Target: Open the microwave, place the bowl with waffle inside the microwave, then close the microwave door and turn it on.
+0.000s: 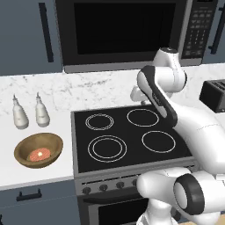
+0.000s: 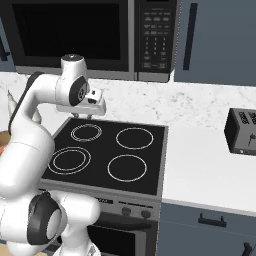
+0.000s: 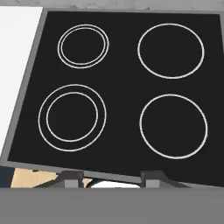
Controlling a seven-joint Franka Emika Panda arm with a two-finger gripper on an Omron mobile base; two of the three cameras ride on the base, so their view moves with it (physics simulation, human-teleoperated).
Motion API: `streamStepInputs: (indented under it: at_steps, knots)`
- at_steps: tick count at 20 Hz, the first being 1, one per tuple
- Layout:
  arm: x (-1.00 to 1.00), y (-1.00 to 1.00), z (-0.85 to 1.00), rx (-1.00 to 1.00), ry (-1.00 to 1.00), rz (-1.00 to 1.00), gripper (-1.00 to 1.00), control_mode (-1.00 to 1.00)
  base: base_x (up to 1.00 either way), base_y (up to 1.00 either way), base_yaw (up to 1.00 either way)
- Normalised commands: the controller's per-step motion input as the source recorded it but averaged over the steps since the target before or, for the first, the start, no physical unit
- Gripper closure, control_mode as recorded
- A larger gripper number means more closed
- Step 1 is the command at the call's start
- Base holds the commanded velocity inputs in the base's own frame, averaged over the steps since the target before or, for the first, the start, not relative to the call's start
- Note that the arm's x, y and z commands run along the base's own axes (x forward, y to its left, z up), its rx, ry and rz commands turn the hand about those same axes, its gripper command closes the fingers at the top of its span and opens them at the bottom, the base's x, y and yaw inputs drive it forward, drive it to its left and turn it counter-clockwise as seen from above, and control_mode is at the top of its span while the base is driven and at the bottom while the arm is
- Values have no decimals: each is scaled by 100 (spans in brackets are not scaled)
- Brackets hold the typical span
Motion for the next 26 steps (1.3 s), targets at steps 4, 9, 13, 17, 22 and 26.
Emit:
streamStepInputs:
  at_steps: [4,9,13,17,22,26]
  knots:
    - [-16,-12,0,3,0,-1,-100,-100,0,0,0]
    - [-51,8,19,-13,-35,-3,-100,-100,0,0,0]
    - [-36,-6,59,-28,-75,0,-100,-100,0,0,0]
    - [-13,-55,94,-6,-60,0,-100,-100,0,0,0]
    - [-18,-74,81,6,-41,0,-100,-100,0,0,0]
    - [21,-76,39,21,-16,0,-100,-100,0,0,0]
